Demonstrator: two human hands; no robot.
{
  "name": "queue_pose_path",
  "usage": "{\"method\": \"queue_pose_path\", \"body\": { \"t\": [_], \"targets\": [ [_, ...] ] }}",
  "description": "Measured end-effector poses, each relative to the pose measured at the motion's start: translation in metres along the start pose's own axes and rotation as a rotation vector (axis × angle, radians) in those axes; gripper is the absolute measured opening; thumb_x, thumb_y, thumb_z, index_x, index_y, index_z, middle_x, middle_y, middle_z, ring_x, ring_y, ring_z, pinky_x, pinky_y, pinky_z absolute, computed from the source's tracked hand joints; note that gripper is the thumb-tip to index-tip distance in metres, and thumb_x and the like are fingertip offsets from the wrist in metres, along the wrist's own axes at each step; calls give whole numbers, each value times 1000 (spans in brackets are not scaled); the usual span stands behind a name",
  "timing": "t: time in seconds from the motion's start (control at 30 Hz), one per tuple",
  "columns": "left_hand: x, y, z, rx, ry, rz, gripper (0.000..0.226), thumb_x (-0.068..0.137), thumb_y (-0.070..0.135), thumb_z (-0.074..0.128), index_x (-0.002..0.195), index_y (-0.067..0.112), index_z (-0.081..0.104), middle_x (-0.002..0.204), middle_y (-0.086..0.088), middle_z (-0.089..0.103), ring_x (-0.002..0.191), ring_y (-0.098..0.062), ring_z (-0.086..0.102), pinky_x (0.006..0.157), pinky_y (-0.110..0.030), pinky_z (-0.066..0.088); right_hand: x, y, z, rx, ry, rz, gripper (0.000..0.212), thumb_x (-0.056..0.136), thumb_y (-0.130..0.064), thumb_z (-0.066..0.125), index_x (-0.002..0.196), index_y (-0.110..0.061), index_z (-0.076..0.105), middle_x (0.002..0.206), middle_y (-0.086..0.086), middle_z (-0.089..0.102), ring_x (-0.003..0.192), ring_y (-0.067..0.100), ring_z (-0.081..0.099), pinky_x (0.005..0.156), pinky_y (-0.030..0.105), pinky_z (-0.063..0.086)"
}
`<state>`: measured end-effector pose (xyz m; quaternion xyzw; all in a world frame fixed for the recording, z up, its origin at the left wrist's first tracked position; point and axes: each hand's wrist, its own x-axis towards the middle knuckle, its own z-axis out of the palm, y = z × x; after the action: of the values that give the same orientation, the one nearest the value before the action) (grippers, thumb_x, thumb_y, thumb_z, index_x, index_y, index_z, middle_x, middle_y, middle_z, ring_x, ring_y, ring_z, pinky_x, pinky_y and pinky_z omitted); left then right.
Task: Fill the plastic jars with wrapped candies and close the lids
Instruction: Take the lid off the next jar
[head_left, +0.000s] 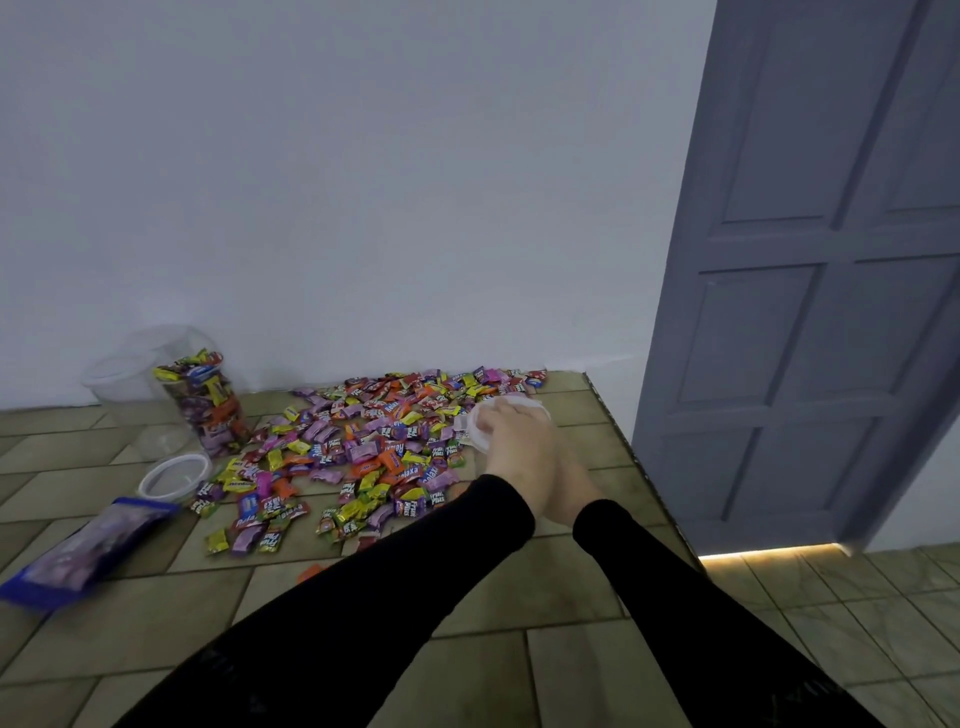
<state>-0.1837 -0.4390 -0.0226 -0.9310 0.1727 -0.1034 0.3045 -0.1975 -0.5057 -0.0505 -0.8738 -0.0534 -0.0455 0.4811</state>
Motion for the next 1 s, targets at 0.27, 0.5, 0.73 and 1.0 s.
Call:
{"method": "queue_pose_path", "body": {
  "t": [0.27,0.5,0.73,1.0],
  "targets": [
    [-1,9,-8,-67,-91,-39,56,101,11,33,144,-17,11,150,-39,19,136,-54,26,101,-54,38,-18,-8,-6,-102,18,-83,42,96,10,40,138,8,32,129,9,42,109,9,41,72,0,37],
    [2,-6,-17,-316,-116,-16,45,95,21,42,134,-1,45,130,-22,53,116,-34,53,90,-40,48,-4,17,3,119,-54,52,43,94,1,54,135,1,42,122,7,50,117,11,45,90,9,39],
    [28,-46,-27,-590,236,167,39,94,35,38,70,8,53,76,-6,50,72,-22,45,61,-30,36,14,58,6,-30,-83,67,83,53,-50,87,124,-21,57,118,-11,66,111,3,60,96,32,51],
    [60,-21,-27,-456,-76,417,42,95,33,43,58,13,38,57,2,39,53,-18,37,48,-29,28,11,47,-4,-82,-130,156,84,61,-48,86,131,-19,50,125,-6,55,115,11,53,89,22,42]
  ]
}}
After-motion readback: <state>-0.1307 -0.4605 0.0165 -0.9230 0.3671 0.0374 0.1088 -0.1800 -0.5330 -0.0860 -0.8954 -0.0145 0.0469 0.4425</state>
